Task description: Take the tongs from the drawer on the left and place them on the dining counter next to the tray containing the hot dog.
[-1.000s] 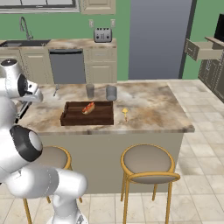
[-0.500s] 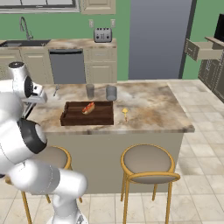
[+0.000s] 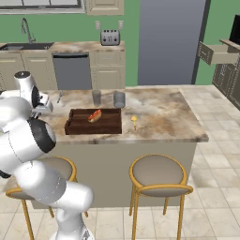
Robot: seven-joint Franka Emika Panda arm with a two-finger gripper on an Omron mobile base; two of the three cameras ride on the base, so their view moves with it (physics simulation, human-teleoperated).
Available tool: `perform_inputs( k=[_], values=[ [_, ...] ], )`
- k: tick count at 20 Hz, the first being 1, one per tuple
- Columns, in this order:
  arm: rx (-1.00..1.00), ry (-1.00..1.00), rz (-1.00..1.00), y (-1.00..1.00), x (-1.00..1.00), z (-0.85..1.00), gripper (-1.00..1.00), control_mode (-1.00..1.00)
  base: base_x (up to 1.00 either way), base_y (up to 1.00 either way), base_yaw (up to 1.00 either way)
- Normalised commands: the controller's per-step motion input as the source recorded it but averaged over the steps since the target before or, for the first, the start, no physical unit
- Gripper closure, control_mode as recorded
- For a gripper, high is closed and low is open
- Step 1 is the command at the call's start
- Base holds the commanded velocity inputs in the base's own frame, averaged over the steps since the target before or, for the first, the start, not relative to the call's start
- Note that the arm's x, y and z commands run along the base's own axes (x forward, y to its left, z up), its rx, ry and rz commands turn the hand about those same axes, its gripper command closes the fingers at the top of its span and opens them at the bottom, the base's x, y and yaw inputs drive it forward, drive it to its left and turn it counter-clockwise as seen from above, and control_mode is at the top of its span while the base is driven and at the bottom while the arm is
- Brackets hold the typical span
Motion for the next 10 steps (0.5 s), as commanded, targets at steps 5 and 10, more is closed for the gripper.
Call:
perform_inputs(
  k=[5,10],
  values=[
    [0.00,0.00,0.00,0.27,0.35,-0.14,1.00,-1.00,0.00,0.00,0.00],
    [0.00,0.00,0.00,0.04,0.51,-0.09,1.00,-1.00,0.00,0.00,0.00]
  ],
)
